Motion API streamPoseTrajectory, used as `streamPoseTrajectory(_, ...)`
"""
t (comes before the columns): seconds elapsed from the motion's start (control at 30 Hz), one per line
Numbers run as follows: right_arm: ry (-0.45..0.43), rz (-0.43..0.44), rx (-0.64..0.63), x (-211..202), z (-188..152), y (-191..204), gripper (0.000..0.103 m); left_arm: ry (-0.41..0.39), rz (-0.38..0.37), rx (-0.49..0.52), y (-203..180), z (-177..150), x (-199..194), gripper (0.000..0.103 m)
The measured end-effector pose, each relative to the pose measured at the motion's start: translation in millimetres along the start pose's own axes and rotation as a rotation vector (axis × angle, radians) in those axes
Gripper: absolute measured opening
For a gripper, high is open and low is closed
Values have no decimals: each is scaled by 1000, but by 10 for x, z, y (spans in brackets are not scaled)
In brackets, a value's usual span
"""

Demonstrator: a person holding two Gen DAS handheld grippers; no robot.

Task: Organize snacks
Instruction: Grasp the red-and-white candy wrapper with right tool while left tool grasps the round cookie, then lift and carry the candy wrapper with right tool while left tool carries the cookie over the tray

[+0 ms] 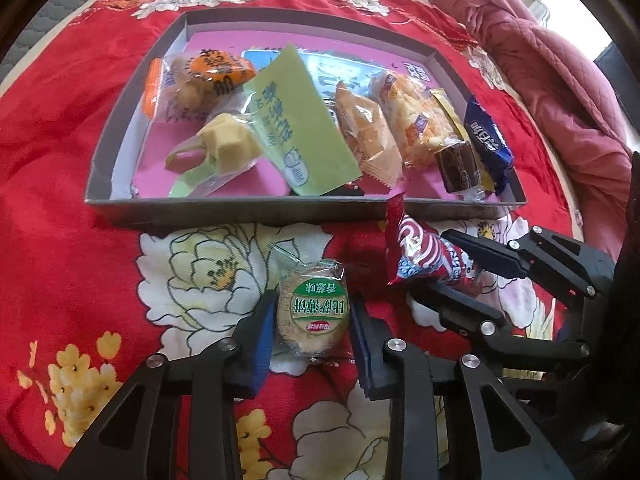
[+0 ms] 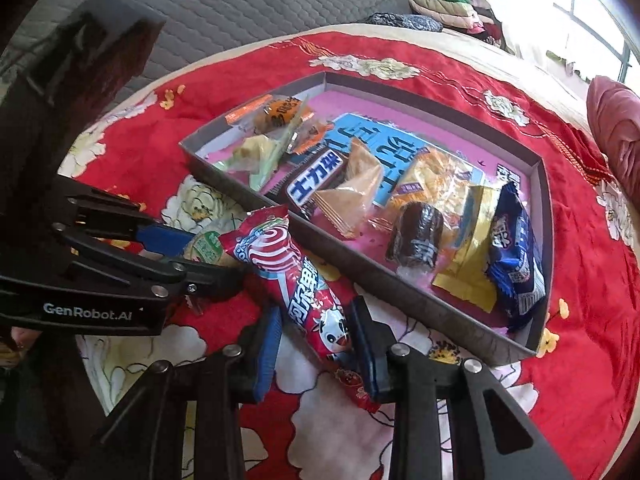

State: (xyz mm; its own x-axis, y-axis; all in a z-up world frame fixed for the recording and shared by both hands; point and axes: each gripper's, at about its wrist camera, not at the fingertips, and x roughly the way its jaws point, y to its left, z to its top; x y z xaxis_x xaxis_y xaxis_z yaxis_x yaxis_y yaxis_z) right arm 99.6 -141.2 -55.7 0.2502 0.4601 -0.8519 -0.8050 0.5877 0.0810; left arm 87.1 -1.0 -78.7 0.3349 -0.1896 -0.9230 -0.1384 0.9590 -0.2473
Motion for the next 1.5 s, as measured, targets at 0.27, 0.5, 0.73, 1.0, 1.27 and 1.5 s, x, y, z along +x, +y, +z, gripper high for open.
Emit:
streamPoseTrajectory(0.27,1,39,7,13,-3,27,33,-4,11,-25,167,-66,-88,35)
streamPoseTrajectory(0.5,-2,43,-4,62,2,67,33,-7,13,-40,245,-76,-116,35)
streamPoseTrajectory(0.73,10,18,-48,169,30,143,36,-6,22,-43,270,-71,-130,35)
streamPoseTrajectory(1.0,0,13,-81,224,63,196,36,-12,36,-47,282,-72,-162,35)
streamPoseTrajectory(1.27,5,20,-70,184,83,199,33,-16,41,-53,325,-72,-193,35)
streamPoseTrajectory(1.5,-5,41,-61,93,90,227,27,-19,48,-49,313,-77,-231,35)
